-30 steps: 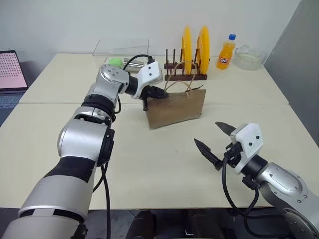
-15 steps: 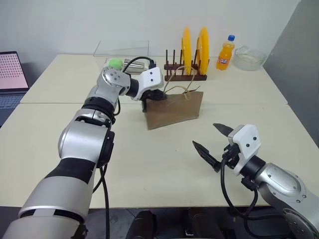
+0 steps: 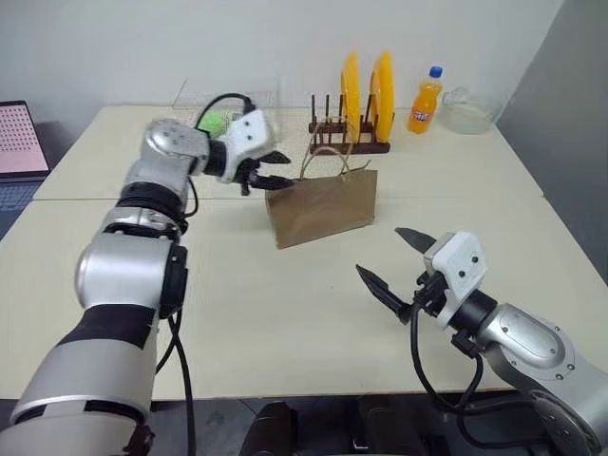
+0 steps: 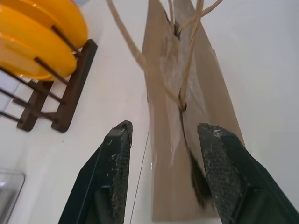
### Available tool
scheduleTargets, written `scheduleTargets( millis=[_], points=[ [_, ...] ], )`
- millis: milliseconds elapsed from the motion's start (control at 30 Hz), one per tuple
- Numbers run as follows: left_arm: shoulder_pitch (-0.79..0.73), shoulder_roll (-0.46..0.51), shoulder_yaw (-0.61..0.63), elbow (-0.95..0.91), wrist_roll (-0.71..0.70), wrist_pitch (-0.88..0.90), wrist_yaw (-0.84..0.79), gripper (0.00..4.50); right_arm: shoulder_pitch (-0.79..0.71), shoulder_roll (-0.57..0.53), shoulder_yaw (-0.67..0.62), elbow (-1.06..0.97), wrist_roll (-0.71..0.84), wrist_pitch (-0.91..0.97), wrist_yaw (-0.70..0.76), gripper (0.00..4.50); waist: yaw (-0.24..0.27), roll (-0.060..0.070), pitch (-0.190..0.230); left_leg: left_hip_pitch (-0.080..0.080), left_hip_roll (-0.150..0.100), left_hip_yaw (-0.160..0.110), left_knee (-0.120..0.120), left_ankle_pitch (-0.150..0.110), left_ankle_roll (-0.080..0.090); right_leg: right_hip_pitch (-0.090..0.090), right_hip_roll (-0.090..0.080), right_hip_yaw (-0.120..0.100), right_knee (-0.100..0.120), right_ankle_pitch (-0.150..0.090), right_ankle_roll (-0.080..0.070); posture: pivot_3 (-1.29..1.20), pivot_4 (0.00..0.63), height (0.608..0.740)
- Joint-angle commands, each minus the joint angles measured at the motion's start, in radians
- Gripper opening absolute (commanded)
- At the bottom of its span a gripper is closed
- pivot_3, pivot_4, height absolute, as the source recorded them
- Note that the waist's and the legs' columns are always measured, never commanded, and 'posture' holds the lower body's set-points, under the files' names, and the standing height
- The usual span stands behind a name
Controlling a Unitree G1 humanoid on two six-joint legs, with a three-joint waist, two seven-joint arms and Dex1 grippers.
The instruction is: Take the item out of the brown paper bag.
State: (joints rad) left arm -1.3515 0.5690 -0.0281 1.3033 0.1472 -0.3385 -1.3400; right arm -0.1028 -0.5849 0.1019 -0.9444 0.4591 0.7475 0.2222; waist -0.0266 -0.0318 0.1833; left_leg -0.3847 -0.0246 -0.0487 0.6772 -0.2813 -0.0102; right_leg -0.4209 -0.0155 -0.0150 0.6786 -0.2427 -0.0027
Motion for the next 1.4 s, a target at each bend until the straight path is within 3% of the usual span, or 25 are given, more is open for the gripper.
scheduleTargets(
  millis=[33, 133, 233, 367, 533, 700, 867, 1000, 1200, 1400],
  points=[
    [0.056, 0.057, 0.063, -0.113, -0.098, 0.041, -0.072, 2.34, -0.037, -0.008, 0.0, 0.036, -0.046, -0.058, 0.045, 4.5, -0.001, 0.0, 0.0, 0.0, 0.0, 0.0, 0.0, 0.0, 0.0, 0.0, 0.0, 0.0, 0.0, 0.0, 0.0, 0.0, 0.15, 0.74],
    [0.254, 0.117, 0.122, -0.408, -0.214, 0.182, -0.115, 2.34, -0.101, -0.011, -0.015, 0.14, -0.046, -0.132, 0.142, 4.5, -0.007, 0.0, 0.0, 0.001, 0.0, 0.001, 0.0, 0.0, 0.0, 0.0, 0.0, 0.001, 0.001, 0.0, 0.0, 0.0, 0.15, 0.74],
    [0.528, 0.141, 0.189, -0.883, -0.339, 0.433, -0.03, 2.34, -0.176, -0.031, -0.025, 0.257, -0.094, -0.223, 0.214, 4.5, -0.01, 0.001, 0.0, 0.002, 0.001, 0.0, 0.0, 0.0, 0.0, 0.0, 0.0, 0.003, 0.001, 0.001, -0.002, 0.0, 0.15, 0.74],
    [0.969, 0.113, 0.307, -1.58, -0.511, 0.782, 0.196, 2.38, -0.356, -0.053, -0.042, 0.506, -0.141, -0.358, 0.328, 3.57, -0.004, 0.001, 0.0, 0.001, 0.001, 0.0, 0.0, 0.0, 0.0, 0.0, -0.001, 0.003, 0.0, 0.003, -0.005, 0.0, 0.15, 0.74],
    [1.294, -0.057, 0.382, -2.037, -0.595, 0.975, 0.537, 2.38, -0.673, -0.057, 0.022, 0.987, -0.293, -0.576, 0.443, 1.82, 0.004, 0.001, 0.0, 0.004, 0.0, 0.002, 0.0, 0.0, 0.0, 0.002, -0.002, 0.004, -0.001, 0.003, -0.006, 0.0, 0.15, 0.74],
    [1.411, -0.146, 0.364, -2.204, -0.614, 1.022, 0.723, 2.38, -0.956, 0.008, 0.095, 1.479, -0.448, -0.782, 0.472, 0.03, 0.008, 0.002, 0.0, 0.007, 0.0, 0.002, -0.001, 0.0, 0.0, 0.005, -0.001, 0.004, 0.0, 0.003, -0.006, 0.0, 0.15, 0.74],
    [1.507, -0.153, 0.341, -2.276, -0.637, 1.002, 0.776, 2.38, -1.206, 0.103, 0.18, 1.956, -0.603, -0.962, 0.458, 0.03, 0.0, 0.002, 0.0, 0.007, 0.0, 0.003, -0.001, 0.0, 0.0, 0.005, -0.001, 0.005, 0.0, 0.003, -0.008, 0.0, 0.15, 0.74],
    [1.524, -0.147, 0.334, -2.278, -0.654, 0.98, 0.793, 2.38, -1.323, 0.179, 0.233, 2.164, -0.711, -1.019, 0.399, 0.03, -0.002, 0.003, 0.001, 0.007, 0.001, 0.003, -0.002, 0.0, -0.001, 0.004, -0.001, 0.004, 0.0, 0.002, -0.009, 0.0, 0.15, 0.74],
    [1.548, -0.14, 0.306, -2.29, -0.678, 0.928, 0.788, 2.38, -1.363, 0.275, 0.288, 2.274, -0.828, -1.023, 0.337, 0.03, -0.002, 0.003, 0.001, 0.007, 0.001, 0.003, -0.002, 0.0, -0.001, 0.004, -0.001, 0.004, 0.0, 0.002, -0.01, 0.0, 0.15, 0.74],
    [1.563, -0.102, 0.269, -2.279, -0.684, 0.892, 0.769, 2.38, -1.334, 0.277, 0.305, 2.276, -0.87, -1.112, 0.457, 0.03, 0.0, 0.004, 0.001, 0.004, 0.0, 0.003, -0.002, 0.0, -0.001, 0.001, -0.001, 0.004, 0.0, 0.002, -0.01, 0.0, 0.15, 0.74]
  ],
)
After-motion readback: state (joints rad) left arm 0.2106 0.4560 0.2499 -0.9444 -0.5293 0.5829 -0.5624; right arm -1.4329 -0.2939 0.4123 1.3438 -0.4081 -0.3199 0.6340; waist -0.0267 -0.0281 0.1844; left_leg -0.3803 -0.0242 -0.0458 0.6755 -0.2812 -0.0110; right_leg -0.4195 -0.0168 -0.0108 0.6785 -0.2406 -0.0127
